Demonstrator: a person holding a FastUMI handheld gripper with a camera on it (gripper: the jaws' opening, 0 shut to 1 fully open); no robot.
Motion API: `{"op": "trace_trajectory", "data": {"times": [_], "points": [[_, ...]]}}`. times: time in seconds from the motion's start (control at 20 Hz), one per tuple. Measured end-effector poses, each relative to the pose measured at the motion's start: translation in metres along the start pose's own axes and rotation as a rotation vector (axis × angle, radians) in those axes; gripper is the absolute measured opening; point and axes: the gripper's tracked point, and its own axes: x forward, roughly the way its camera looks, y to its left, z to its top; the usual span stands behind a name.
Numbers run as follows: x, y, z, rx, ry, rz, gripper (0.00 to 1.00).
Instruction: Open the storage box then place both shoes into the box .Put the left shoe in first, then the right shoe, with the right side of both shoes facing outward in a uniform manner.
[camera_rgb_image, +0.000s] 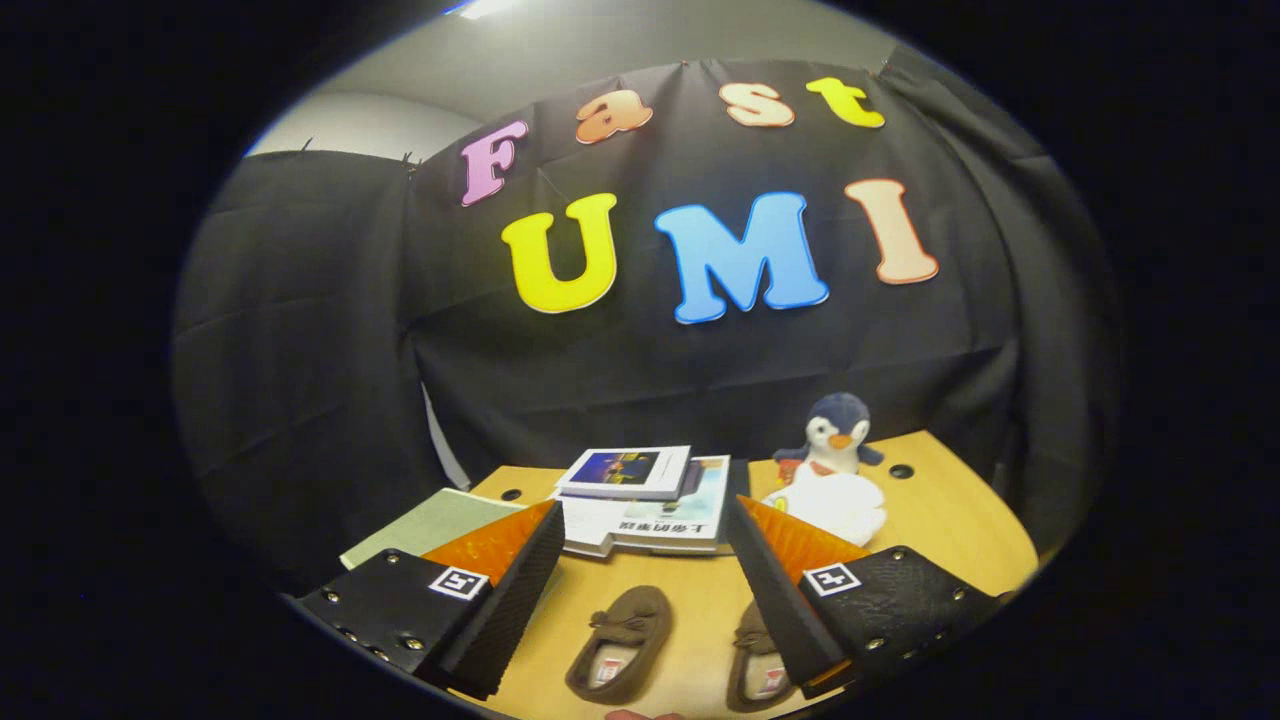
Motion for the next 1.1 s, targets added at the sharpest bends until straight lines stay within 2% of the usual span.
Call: {"op": "trace_trajectory", "data": {"times": [0.25,0.4,0.55,0.7,1.1], "points": [[0.036,0.057,-0.053,0.213,0.171,0.239,0.99],[0.051,0.082,-0.076,0.285,0.259,0.345,0.97],[0.068,0.103,-0.106,0.320,0.348,0.415,0.97],[0.085,0.116,-0.133,0.407,0.437,0.469,0.97],[0.113,0.140,-0.177,0.749,0.640,0.560,0.97]]}}
